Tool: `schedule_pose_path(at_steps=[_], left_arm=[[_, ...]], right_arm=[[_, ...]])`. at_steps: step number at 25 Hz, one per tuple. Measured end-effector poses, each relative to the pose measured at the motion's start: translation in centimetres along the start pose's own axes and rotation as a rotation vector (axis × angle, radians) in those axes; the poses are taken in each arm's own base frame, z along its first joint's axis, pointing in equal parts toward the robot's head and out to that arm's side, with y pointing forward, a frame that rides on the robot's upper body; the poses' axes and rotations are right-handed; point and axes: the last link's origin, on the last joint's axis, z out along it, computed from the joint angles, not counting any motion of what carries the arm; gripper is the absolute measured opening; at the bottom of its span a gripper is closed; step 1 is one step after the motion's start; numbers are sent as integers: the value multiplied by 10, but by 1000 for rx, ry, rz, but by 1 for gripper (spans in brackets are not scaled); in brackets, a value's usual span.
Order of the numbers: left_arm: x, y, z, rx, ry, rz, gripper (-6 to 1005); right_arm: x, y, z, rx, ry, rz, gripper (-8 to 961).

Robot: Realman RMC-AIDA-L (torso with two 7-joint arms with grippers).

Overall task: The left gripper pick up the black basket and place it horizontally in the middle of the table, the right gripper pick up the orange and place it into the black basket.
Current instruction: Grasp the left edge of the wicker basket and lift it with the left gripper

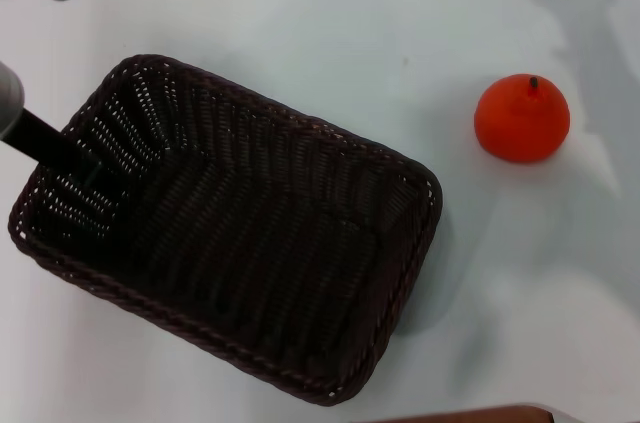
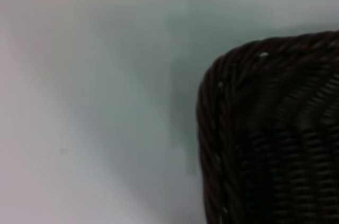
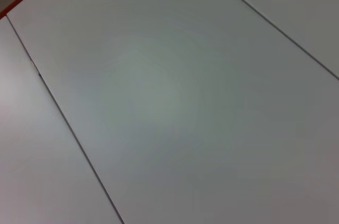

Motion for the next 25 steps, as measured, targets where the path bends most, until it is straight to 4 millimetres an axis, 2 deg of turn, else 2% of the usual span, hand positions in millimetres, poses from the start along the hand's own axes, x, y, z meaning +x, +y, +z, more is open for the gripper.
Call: schedule_pose_path(at_steps=[5,10,18,25], left_arm=[[2,-2,-8,16,29,-19,564],[1,-4,-6,19,34,-29,367],[-2,-19,-16,-10,90,-131,266],[-13,-38,-22,-53,114,-372,239]], right_arm=[[1,0,4,12,3,3,925],[2,0,6,15,5,6,925],[2,-1,10,20,15,9,925],[-2,-4,29,53,1,-6,924]])
